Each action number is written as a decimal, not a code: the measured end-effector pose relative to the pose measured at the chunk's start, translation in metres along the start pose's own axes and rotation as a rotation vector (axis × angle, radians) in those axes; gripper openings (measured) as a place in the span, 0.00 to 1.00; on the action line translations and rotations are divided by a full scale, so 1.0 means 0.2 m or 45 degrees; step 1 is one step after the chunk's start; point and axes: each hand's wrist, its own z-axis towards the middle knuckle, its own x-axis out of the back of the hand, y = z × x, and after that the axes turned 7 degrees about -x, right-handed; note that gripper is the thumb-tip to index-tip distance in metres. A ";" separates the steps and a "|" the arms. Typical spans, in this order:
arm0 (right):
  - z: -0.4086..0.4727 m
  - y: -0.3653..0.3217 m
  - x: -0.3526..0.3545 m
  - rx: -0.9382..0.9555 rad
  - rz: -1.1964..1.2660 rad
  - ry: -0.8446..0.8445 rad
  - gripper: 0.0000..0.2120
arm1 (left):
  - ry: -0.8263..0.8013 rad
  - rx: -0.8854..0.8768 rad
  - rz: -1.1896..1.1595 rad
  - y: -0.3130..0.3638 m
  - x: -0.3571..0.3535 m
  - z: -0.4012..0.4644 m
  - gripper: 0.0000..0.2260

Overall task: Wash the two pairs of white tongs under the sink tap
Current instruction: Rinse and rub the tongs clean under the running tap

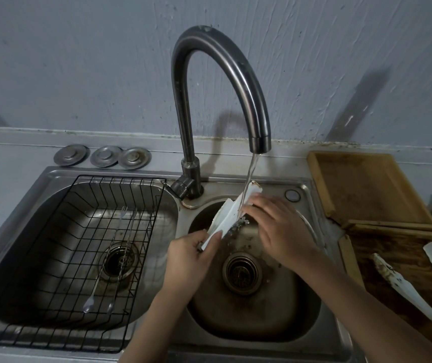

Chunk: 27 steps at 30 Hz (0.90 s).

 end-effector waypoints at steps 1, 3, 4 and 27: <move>0.01 -0.01 0.00 -0.011 0.003 0.010 0.18 | 0.003 -0.004 0.001 0.00 0.00 0.00 0.21; -0.01 -0.05 -0.03 0.099 -0.020 -0.014 0.16 | 0.002 -0.014 0.002 0.01 0.00 0.01 0.20; -0.02 -0.07 -0.04 0.156 -0.029 -0.045 0.16 | 0.001 -0.024 0.005 0.01 0.00 0.01 0.20; -0.06 -0.07 -0.19 -0.763 0.541 -0.202 0.43 | -0.115 0.022 -0.108 -0.02 0.04 -0.11 0.20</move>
